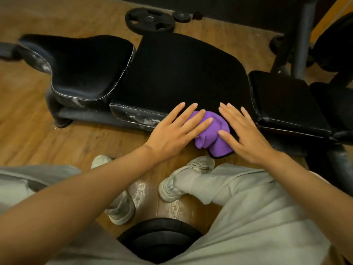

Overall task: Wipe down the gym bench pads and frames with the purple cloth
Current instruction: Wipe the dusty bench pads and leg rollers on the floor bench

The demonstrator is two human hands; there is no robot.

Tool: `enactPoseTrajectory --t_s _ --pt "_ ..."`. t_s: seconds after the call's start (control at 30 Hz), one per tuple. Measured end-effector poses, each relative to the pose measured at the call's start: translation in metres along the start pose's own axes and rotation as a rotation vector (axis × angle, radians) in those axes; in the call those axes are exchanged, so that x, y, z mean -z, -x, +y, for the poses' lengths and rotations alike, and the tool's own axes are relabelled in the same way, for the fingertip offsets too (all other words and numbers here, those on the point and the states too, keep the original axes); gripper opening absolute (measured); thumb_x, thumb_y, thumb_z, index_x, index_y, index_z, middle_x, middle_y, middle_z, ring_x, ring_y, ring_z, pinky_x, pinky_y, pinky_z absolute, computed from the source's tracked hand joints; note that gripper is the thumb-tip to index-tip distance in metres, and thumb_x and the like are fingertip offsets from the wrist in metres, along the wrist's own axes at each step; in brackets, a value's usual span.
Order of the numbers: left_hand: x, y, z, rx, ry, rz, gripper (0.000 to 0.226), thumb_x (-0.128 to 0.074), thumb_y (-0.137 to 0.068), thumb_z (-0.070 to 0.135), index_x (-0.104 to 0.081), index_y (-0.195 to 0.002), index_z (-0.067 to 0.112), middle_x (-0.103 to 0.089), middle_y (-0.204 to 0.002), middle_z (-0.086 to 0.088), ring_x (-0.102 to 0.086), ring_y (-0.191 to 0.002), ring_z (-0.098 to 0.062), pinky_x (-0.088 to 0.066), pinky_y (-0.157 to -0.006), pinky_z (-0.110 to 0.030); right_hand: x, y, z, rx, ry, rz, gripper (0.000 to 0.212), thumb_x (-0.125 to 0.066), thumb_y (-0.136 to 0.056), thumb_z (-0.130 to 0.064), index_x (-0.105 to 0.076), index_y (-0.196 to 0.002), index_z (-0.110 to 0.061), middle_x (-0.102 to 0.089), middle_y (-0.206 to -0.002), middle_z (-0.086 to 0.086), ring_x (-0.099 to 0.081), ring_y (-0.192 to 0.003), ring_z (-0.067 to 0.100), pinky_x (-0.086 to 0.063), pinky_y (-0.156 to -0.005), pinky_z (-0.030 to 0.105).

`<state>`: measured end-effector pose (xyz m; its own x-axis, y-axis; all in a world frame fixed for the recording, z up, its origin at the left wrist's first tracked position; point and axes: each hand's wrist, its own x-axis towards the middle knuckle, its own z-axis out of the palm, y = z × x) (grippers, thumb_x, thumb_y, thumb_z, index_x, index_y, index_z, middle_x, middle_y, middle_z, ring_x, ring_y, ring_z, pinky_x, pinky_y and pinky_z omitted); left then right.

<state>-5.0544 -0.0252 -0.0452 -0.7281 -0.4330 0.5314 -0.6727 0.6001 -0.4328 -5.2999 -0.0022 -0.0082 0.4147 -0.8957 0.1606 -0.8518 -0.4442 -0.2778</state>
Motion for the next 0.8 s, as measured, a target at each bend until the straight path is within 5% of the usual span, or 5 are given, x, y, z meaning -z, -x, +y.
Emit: enactPoseTrajectory --t_s 0.17,0.4,0.47,0.63,0.8 --pt "0.008 0.035 -0.009 0.219 -0.003 0.003 0.049 -0.038 -0.099 0.015 -0.035 -0.147 0.006 -0.035 -0.152 -0.014 -0.031 -0.141 -0.037 -0.023 -0.117 -0.05 -0.007 -0.013 -0.009 0.028 0.087 0.031 0.062 -0.026 -0.097 -0.053 -0.023 -0.15 -0.021 -0.02 -0.157 -0.008 -0.011 -0.145 0.003 -0.008 -0.121 0.036" --pt "0.006 -0.031 0.059 0.914 0.287 0.077 0.071 -0.039 -0.095 0.05 -0.04 -0.142 -0.002 -0.032 -0.151 -0.023 -0.021 -0.142 -0.044 -0.007 -0.119 -0.054 -0.008 -0.015 -0.01 -0.028 0.002 0.074 0.059 -0.03 -0.096 -0.053 -0.03 -0.148 -0.023 -0.028 -0.154 -0.011 -0.016 -0.142 -0.002 -0.01 -0.12 0.031" --pt "-0.002 -0.036 0.059 0.916 0.218 0.123 0.062 -0.045 -0.095 0.05 -0.044 -0.142 0.009 -0.04 -0.148 -0.019 -0.026 -0.139 -0.042 -0.011 -0.117 -0.055 -0.009 -0.015 -0.009 -0.038 -0.038 0.071 0.058 -0.03 -0.096 -0.051 -0.03 -0.148 -0.024 -0.029 -0.153 -0.012 -0.017 -0.142 -0.002 -0.01 -0.12 0.031" --pt "-0.019 0.011 0.02 0.438 -0.015 0.198 0.048 -0.039 -0.101 0.043 -0.042 -0.142 0.017 -0.047 -0.145 -0.007 -0.035 -0.136 -0.035 -0.013 -0.119 -0.046 -0.011 -0.017 -0.009 -0.067 -0.079 0.135 0.047 -0.025 -0.101 -0.036 -0.035 -0.146 -0.023 -0.035 -0.15 -0.011 -0.023 -0.14 -0.002 -0.014 -0.119 0.031" --pt "-0.032 0.06 -0.015 0.775 0.153 0.247 0.052 -0.014 -0.105 0.036 -0.027 -0.142 0.002 -0.025 -0.147 -0.015 -0.017 -0.137 -0.045 -0.009 -0.119 -0.05 -0.012 -0.017 -0.011 -0.096 -0.078 0.155 0.045 -0.025 -0.102 -0.033 -0.038 -0.144 -0.023 -0.038 -0.148 -0.011 -0.026 -0.139 -0.001 -0.015 -0.119 0.031"
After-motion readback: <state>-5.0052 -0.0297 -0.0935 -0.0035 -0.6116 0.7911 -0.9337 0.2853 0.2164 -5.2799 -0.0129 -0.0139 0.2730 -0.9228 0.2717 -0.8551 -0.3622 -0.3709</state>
